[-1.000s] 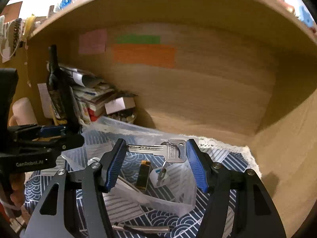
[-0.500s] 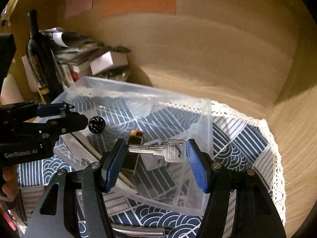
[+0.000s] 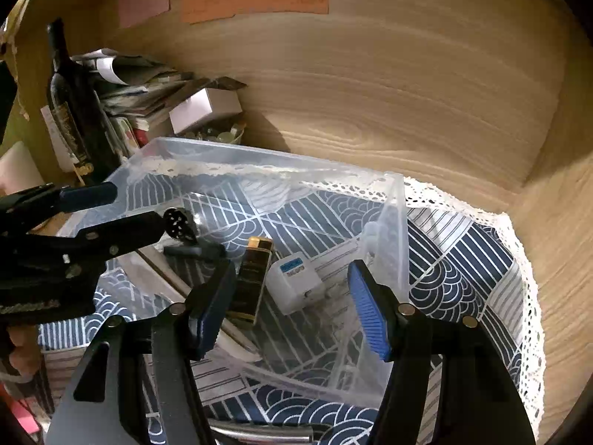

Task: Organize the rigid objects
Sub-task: 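Release the black adapter from left tool while right tool drops the keys into the box, then grasp another small black adapter with left tool while right tool grasps the silver pen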

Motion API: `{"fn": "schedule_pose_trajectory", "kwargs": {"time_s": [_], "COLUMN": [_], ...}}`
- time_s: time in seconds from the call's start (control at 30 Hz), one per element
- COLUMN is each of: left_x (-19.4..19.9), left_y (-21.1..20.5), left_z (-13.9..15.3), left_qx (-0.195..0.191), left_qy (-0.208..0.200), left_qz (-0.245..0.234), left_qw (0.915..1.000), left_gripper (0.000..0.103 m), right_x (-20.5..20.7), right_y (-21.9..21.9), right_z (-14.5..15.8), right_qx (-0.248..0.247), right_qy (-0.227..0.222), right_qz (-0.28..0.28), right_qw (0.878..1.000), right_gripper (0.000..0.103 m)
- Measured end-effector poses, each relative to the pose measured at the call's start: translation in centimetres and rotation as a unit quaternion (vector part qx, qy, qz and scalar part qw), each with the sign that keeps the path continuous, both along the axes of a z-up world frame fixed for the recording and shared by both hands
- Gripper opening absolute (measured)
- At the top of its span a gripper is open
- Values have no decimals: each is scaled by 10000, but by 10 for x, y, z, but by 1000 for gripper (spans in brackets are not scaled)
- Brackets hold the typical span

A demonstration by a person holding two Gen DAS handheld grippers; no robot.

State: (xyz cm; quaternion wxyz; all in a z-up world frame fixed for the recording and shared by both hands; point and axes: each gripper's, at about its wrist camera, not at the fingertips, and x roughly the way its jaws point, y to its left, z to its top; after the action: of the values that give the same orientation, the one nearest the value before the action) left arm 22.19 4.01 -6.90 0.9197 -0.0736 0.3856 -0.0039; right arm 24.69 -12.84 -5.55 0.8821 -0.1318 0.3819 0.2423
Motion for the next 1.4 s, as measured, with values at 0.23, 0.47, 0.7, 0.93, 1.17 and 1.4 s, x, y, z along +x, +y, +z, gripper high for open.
{"fn": "schedule_pose_trajectory", "kwargs": {"time_s": [0.23, 0.47, 0.7, 0.93, 1.17, 1.4], "left_x": [-35, -76, -114, -139, -163, -184], "left_y": [-1, -1, 0, -7, -19, -29], "left_z": [28, 26, 0, -31, -50, -67], "left_qx": [171, 248, 208, 179, 124, 300], "left_qy": [-445, -444, -191, 126, 275, 433], "left_qz": [127, 138, 173, 183, 64, -46], "left_qw": [9988, 9986, 9995, 9996, 9995, 9986], "left_gripper": [101, 102, 102, 102, 102, 102], "right_x": [-24, -58, -85, -99, -93, -83], "right_y": [-9, -25, -44, -56, -40, -21], "right_z": [27, 42, 32, 0, -30, -43], "right_qx": [149, 277, 369, 259, -279, -819], "right_qy": [-301, -537, -425, 18, 329, 368], "right_qz": [4, -20, -171, -244, 36, 326], "right_qw": [9994, 9982, 9983, 9994, 9991, 9954], "right_gripper": [73, 81, 82, 82, 82, 82]}}
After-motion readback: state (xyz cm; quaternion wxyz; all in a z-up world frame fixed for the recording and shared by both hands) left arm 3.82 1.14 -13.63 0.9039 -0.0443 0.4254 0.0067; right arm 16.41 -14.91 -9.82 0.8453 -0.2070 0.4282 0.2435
